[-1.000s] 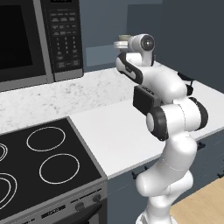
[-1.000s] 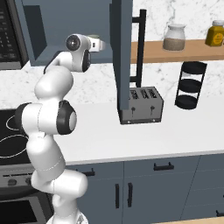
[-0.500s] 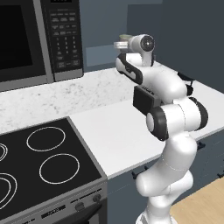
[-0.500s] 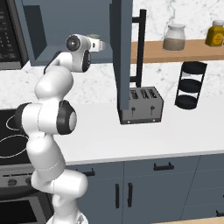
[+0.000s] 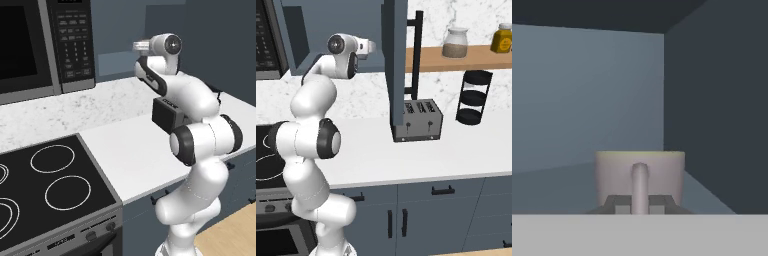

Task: Gather all objects into one cabinet and sort the glasses and bowls to opposite sides.

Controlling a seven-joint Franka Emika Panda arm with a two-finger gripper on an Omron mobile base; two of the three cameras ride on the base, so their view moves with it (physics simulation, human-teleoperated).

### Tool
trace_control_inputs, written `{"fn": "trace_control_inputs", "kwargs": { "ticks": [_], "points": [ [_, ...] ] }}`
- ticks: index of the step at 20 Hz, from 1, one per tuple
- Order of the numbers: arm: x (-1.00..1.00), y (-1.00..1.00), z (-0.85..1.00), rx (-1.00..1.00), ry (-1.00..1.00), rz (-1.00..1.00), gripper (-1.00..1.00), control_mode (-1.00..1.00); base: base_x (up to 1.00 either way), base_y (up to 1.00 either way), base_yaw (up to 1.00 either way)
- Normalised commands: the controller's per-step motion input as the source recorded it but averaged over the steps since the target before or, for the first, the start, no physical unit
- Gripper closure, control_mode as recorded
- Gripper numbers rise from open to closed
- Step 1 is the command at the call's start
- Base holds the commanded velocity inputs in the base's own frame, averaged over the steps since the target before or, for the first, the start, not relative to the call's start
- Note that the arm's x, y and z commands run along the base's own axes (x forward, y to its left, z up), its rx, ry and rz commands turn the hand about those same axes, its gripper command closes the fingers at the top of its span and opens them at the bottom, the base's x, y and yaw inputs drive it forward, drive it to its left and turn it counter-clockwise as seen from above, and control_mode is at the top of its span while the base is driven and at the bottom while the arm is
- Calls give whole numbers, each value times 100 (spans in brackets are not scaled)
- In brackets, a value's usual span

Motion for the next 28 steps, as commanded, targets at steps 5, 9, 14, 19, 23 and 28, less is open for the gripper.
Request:
{"fn": "trace_control_inputs", "kwargs": {
  "ticks": [5, 9, 14, 19, 23, 28],
  "points": [
    [-54, 0, 42, 0, 0, 0, 100, -100, 0, 0, 0],
    [-79, 0, 5, 0, -17, 0, 100, -100, 0, 0, 0],
    [-100, 21, -3, 0, -43, 0, 100, -100, 0, 0, 0],
    [-100, 3, 3, 1, -33, 0, 100, -100, 0, 0, 0],
    [-100, 0, 60, 7, -3, 0, 100, -100, 0, 0, 0],
    [-100, 2, 61, 5, 0, 0, 100, -100, 0, 0, 0]
  ]
}}
